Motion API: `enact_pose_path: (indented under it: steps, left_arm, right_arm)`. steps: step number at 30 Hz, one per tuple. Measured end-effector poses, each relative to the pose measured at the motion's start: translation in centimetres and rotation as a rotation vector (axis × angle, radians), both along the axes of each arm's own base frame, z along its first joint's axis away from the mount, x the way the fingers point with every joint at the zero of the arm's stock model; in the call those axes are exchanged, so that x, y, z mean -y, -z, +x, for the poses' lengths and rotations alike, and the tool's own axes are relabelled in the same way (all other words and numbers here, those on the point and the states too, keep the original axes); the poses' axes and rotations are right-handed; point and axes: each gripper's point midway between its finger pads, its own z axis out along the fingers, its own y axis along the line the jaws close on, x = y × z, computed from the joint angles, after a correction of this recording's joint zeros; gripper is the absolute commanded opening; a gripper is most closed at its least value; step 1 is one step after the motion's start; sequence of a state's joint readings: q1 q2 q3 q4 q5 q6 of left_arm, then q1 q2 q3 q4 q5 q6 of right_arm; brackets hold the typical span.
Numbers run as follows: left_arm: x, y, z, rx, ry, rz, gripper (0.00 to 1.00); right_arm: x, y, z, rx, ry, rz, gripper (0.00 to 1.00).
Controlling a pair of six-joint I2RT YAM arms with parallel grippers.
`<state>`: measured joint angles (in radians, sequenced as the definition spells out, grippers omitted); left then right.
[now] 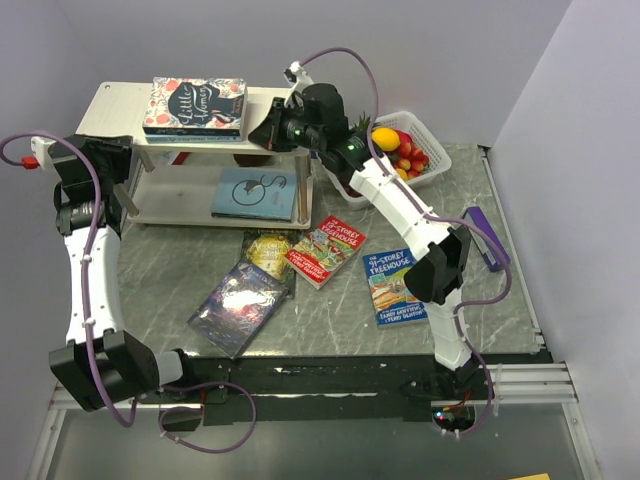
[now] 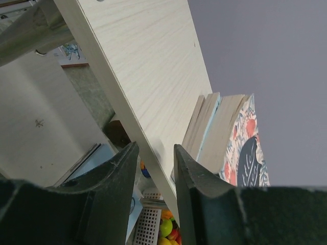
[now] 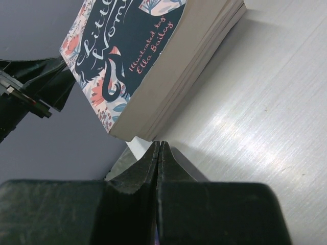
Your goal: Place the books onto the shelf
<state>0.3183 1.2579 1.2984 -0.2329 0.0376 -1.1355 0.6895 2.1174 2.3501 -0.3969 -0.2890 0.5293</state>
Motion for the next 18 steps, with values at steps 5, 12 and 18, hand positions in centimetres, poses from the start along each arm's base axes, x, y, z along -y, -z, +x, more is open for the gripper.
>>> enact_pose_path:
  steps: [5, 12, 18]
  left_arm:
    - [0.7, -2.2, -1.4, 0.025, 0.005, 0.026, 0.51]
    - [1.4, -7.1, -3.7, 0.136, 0.004, 0.066, 0.62]
    - [2.6, -6.2, -5.5, 0.156, 0.038, 0.062, 0.81]
  right_arm:
    - [1.2, -0.4, -0.6, 0.006, 0.03, -0.019, 0.04]
    - [6.1, -2.7, -4.6, 0.072, 0.086, -0.034, 0.64]
    - [9.6, -6.2, -7.3, 0.153, 0.138, 0.031, 0.83]
